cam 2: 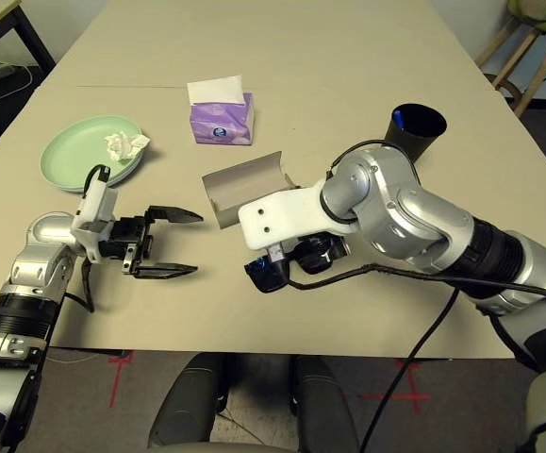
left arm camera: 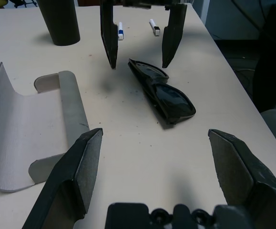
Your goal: Organize and tidy the items on the table.
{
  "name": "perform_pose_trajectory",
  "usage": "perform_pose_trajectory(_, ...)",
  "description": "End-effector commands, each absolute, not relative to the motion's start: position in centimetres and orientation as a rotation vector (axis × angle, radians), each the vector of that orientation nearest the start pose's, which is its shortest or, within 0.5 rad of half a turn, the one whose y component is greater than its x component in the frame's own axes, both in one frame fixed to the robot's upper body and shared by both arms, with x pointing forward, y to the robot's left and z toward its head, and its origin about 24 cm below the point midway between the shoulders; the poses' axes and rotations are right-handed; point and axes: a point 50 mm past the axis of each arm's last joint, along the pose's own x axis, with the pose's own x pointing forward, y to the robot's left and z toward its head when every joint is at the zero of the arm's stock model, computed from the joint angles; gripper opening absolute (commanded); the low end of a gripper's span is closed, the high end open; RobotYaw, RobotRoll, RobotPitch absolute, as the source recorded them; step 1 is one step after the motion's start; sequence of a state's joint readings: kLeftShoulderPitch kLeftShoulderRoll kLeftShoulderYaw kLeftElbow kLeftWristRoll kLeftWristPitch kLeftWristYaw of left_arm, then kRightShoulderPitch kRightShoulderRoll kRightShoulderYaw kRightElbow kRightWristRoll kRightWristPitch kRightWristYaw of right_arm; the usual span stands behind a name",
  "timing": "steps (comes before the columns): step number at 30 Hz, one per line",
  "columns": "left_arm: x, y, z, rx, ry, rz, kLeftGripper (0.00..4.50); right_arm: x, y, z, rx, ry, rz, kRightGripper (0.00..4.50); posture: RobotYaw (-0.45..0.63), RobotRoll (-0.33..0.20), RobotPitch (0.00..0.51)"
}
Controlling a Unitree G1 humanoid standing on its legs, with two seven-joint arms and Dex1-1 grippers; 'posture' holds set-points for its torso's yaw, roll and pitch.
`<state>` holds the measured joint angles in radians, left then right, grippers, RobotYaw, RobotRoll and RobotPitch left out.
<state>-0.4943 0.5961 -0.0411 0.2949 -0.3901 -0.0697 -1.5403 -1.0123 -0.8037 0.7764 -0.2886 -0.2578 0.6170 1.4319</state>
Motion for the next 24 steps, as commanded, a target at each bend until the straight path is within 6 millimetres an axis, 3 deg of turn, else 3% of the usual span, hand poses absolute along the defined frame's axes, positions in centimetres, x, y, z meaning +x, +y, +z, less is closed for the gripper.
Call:
perform_pose_trajectory(1, 28.71, 19.46, 13.48, 0.378, -0.039, -1.527, 4.49, 28.43, -9.51, 20.34, -1.491, 0.511, 1.362, 4.50, 0.22, 0.000, 0.197)
perform_pose_trajectory(24, 29.11, 19.39, 13.69, 0.390, -0.034, -1.521, 4.49, 28.12, -8.63, 19.44, -1.474, 0.581, 1.394, 4.50, 0.22, 0.000, 0.187)
